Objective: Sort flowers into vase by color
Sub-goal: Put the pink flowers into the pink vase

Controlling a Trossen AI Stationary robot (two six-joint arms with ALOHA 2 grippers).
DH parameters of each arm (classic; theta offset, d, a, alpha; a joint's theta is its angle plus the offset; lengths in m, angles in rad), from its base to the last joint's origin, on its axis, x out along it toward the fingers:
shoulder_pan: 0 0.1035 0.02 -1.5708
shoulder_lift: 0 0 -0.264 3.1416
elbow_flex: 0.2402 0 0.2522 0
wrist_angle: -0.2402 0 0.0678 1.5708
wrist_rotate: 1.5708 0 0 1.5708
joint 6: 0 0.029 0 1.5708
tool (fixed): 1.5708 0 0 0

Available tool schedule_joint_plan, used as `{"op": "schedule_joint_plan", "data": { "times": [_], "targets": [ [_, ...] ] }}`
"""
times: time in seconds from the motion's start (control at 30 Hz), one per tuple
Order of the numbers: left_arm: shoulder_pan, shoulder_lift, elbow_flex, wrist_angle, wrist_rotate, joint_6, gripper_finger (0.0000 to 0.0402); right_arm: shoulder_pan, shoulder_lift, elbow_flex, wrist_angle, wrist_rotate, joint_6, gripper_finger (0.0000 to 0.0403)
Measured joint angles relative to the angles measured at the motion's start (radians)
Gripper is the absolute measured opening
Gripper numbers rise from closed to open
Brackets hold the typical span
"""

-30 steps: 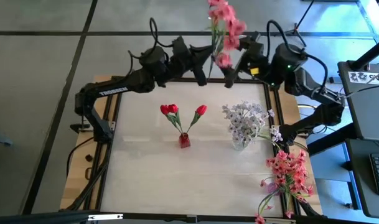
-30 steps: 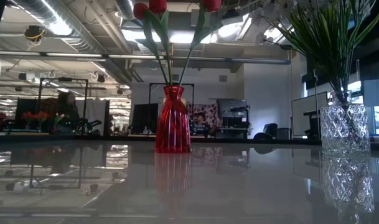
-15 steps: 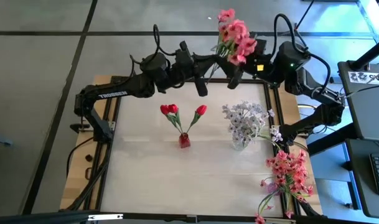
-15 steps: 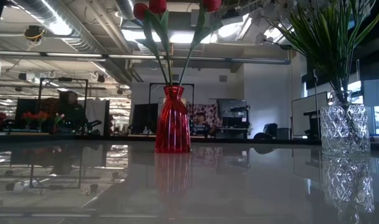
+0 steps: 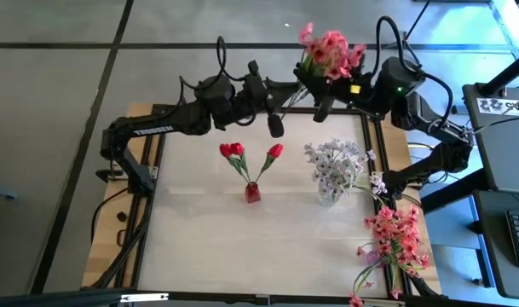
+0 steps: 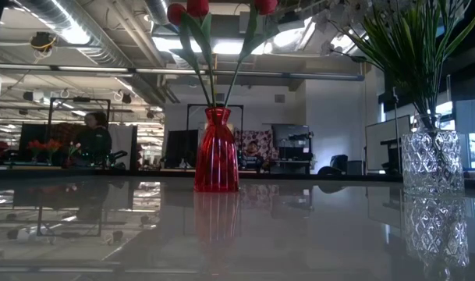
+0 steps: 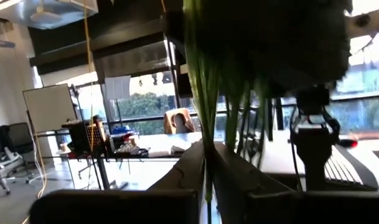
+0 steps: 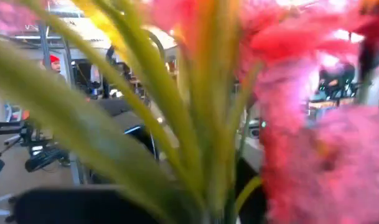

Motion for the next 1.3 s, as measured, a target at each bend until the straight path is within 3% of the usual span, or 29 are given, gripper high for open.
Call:
{"op": "schedule_joint_plan", "data": {
  "times": [0.17,0.4,0.57,0.83,1.0,1.1,1.3],
  "targets": [
    [-0.017,-0.020,0.000,-0.089,-0.004,0.018,0.0066,0.000,-0.022,-0.001,-0.063,-0.007,0.015,0.0011],
    [-0.023,-0.061,0.000,-0.170,-0.129,0.018,0.0125,0.000,-0.128,-0.001,-0.090,0.005,-0.048,0.0006],
    [-0.041,-0.090,0.000,-0.190,-0.139,0.016,0.0140,0.000,-0.255,0.000,-0.146,-0.052,-0.064,0.0007],
    [-0.108,-0.091,0.000,-0.068,-0.139,0.007,0.0141,0.000,-0.440,0.000,-0.223,-0.400,0.041,0.0005],
    [-0.166,-0.089,0.000,-0.006,-0.139,-0.015,0.0141,0.000,-0.544,0.001,-0.283,-0.621,0.189,0.0005],
    [-0.201,-0.091,0.000,0.005,-0.129,-0.039,0.0141,0.000,-0.609,0.001,-0.363,-0.697,0.244,0.0003],
    [-0.276,-0.089,0.000,0.000,-0.124,-0.119,0.0141,0.000,-0.685,0.002,-0.255,-0.911,0.425,0.0004]
  ]
}}
